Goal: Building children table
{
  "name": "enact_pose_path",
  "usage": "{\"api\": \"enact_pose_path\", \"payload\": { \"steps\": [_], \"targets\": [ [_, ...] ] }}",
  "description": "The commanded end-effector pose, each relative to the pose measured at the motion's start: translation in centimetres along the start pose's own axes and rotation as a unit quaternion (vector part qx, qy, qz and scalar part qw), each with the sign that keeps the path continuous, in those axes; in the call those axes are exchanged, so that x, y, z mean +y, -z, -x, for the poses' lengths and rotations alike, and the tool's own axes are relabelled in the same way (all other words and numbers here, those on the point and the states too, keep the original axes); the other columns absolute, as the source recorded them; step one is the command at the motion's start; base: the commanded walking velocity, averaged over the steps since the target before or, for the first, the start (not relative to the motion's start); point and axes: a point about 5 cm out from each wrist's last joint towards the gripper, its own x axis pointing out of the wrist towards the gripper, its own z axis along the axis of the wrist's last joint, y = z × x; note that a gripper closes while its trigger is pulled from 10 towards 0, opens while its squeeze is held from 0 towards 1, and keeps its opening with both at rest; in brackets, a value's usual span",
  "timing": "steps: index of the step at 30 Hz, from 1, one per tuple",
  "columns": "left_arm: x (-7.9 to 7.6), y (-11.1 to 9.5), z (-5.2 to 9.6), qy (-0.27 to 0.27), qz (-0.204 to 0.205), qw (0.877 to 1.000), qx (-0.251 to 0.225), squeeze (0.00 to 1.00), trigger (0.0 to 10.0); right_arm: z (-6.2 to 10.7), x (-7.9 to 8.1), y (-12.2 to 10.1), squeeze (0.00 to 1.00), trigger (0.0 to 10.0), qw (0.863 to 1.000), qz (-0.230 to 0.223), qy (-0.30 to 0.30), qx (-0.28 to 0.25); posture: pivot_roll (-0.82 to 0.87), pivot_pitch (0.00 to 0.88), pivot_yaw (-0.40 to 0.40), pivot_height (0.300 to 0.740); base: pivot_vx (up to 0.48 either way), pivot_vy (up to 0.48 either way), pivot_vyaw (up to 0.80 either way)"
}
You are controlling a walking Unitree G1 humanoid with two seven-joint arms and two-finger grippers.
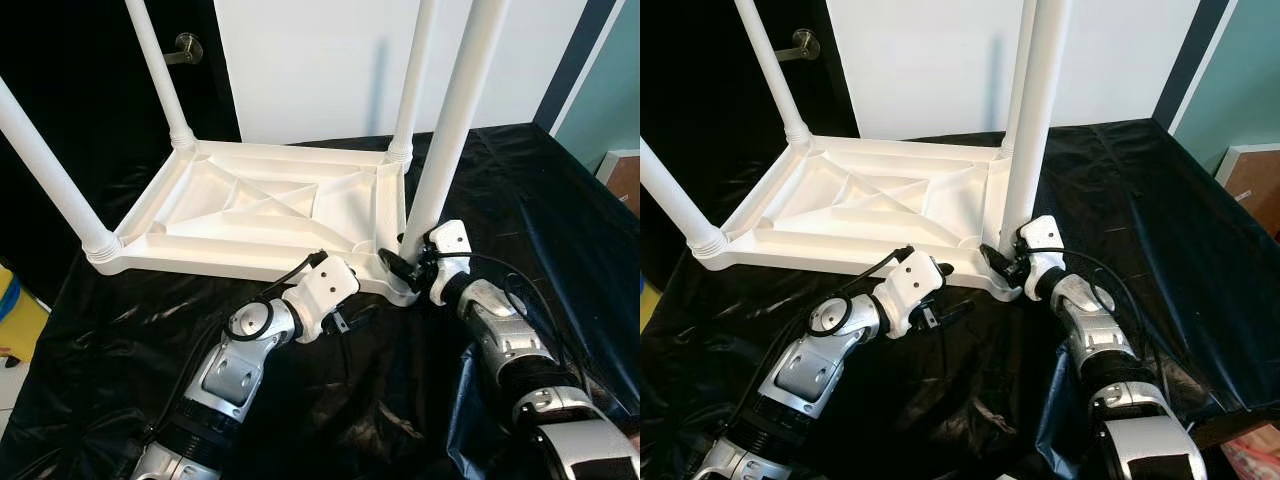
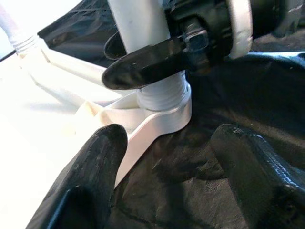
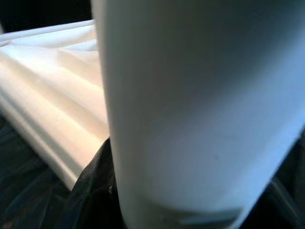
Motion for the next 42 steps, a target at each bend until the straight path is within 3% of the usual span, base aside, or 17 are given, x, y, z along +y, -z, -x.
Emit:
{"api": "enact_pose_path", "payload": {
  "steps": [1,6,8,12,17,31,32,42],
  "targets": [
    [0.6,-0.2,-0.2,-0.037,-0.009,0.999,-0.001,0.00,10.0,-0.1,1.0,1.4,0.00,10.0,0.998,-0.031,0.045,0.033,-0.02,0.000,0.013,0.740,0.000,0.000,0.00],
    [0.6,-0.2,-0.2,-0.035,-0.009,0.999,-0.001,0.00,10.0,-0.4,1.6,1.4,0.00,10.0,0.993,-0.052,0.102,0.037,-0.02,0.000,0.013,0.740,0.000,0.000,0.00],
    [0.5,-0.2,-0.2,-0.033,-0.010,0.999,-0.002,0.00,10.0,-0.7,2.0,1.1,0.00,10.0,0.978,-0.076,0.191,0.034,-0.02,0.000,0.017,0.740,0.000,0.000,0.00],
    [0.3,-0.2,-0.1,-0.029,-0.011,1.000,-0.001,0.00,10.0,-0.9,2.9,0.9,0.00,10.0,0.965,-0.092,0.245,0.033,-0.02,0.000,0.018,0.740,0.000,0.000,0.00],
    [0.0,-0.1,-0.1,-0.025,-0.011,1.000,0.000,0.00,10.0,-1.4,4.7,0.7,0.00,10.0,0.964,-0.103,0.241,0.032,-0.01,0.000,0.012,0.740,0.000,0.000,0.00],
    [-0.2,-0.1,-0.1,-0.026,-0.010,1.000,0.001,0.00,10.0,-1.4,5.2,0.4,0.00,10.0,0.964,-0.094,0.245,0.034,0.00,0.000,0.005,0.740,0.000,0.000,0.00],
    [-0.4,-0.1,0.0,-0.026,-0.009,1.000,0.001,0.00,10.0,-1.3,5.2,0.1,1.00,10.0,0.965,-0.091,0.244,0.025,0.00,0.000,0.000,0.740,0.000,0.000,0.00],
    [-0.9,0.0,0.1,-0.022,-0.004,1.000,0.003,0.00,10.0,0.7,3.3,-0.6,1.00,10.0,0.980,-0.063,0.183,-0.033,-0.01,0.000,0.000,0.740,0.000,0.000,0.00]
  ]
}}
